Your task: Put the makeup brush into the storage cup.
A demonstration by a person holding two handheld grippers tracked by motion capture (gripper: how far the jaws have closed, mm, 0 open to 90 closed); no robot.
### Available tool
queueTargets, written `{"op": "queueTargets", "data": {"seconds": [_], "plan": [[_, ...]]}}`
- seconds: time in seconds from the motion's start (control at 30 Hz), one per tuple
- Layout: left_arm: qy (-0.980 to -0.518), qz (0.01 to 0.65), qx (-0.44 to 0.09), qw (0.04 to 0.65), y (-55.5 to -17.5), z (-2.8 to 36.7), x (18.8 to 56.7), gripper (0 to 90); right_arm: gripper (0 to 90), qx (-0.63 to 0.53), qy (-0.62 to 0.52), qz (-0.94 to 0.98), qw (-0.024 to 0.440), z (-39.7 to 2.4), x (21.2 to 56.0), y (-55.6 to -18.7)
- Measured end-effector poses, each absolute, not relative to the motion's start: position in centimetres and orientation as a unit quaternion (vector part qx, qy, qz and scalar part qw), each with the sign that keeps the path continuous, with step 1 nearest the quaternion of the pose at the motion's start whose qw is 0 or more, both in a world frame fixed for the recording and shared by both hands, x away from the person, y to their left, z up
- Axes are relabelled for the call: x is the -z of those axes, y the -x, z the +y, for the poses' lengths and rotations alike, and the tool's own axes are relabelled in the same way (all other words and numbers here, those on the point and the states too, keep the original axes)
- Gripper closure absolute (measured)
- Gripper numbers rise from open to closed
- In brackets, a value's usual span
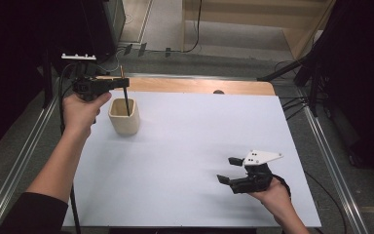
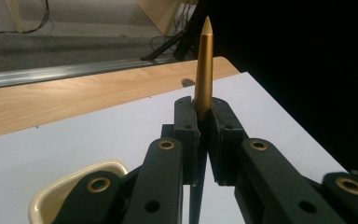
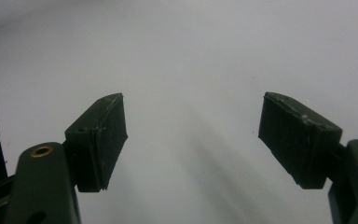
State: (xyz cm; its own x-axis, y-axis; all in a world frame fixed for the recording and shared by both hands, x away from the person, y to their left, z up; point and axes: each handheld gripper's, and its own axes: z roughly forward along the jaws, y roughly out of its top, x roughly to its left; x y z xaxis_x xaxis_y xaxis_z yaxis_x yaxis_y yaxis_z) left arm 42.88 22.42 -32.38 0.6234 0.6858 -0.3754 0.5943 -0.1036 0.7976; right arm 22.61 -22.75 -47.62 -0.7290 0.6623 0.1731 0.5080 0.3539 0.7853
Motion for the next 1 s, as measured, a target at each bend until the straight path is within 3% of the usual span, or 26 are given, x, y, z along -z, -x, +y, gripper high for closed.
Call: {"op": "queueTargets", "data": {"seconds": [1.0], "plan": [[-0.726, 0.456, -0.095, 0.506, -46.4, 23.4, 34.4, 83.4, 24.1, -0.446, -0.354, 0.818, 0.084, -22.6, 47.6, -22.5]]}}
